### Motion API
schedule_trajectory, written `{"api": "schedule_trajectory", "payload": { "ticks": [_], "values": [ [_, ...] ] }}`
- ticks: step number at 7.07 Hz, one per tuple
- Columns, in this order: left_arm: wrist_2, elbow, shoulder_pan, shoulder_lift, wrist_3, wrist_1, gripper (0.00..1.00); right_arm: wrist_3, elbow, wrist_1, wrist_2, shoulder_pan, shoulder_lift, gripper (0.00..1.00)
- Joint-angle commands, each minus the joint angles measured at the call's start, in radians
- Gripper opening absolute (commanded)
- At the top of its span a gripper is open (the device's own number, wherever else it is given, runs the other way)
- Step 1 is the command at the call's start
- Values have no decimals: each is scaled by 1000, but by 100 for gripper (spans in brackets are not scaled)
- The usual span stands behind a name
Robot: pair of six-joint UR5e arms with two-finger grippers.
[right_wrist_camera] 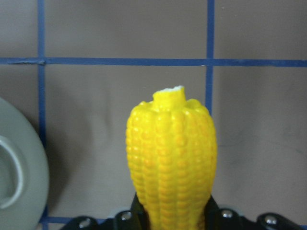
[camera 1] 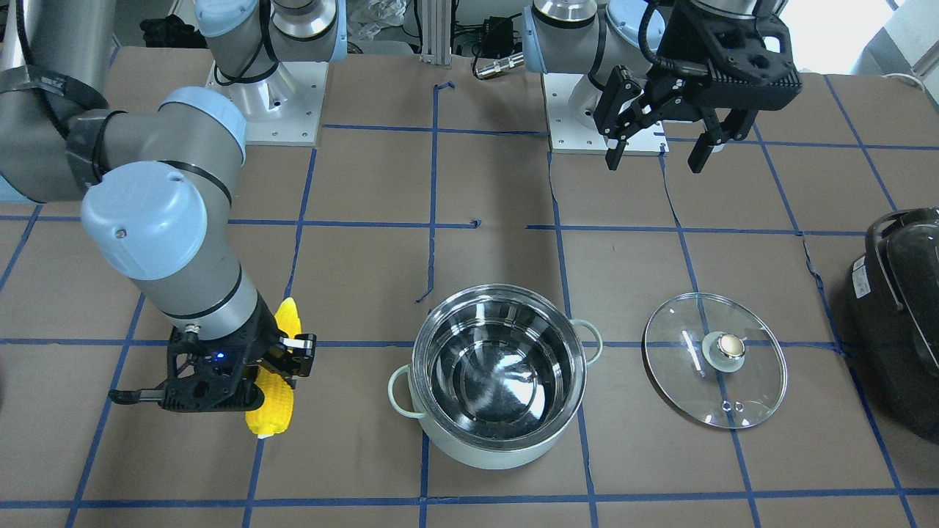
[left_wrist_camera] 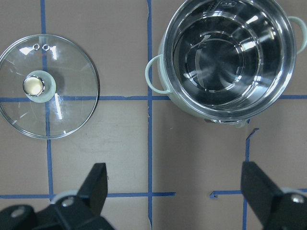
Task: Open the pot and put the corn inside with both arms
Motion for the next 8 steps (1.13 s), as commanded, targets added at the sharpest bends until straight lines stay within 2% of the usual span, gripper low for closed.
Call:
{"api": "schedule_trajectory", "payload": {
  "ticks": [1, 2, 3, 5, 6, 7, 8],
  "values": [
    [27, -12, 65, 4, 62, 3, 100, 109, -21, -79, 228, 99, 21, 22],
    [27, -13, 88, 5, 64, 2, 100, 160, -22, -171, 307, 134, 52, 24],
    [26, -18, 100, 7, 65, -4, 100, 207, -24, -237, 317, 164, 84, 24],
    [26, -19, 111, 5, 67, -7, 100, 282, -33, -303, 317, 211, 147, 24],
    [26, -30, 111, 7, 65, -9, 100, 293, -36, -313, 317, 217, 167, 27],
    [26, -38, 111, 10, 65, -7, 100, 294, -35, -315, 317, 221, 178, 75],
    [27, -38, 111, 10, 65, -6, 100, 295, -35, -306, 317, 234, 180, 100]
  ]
}}
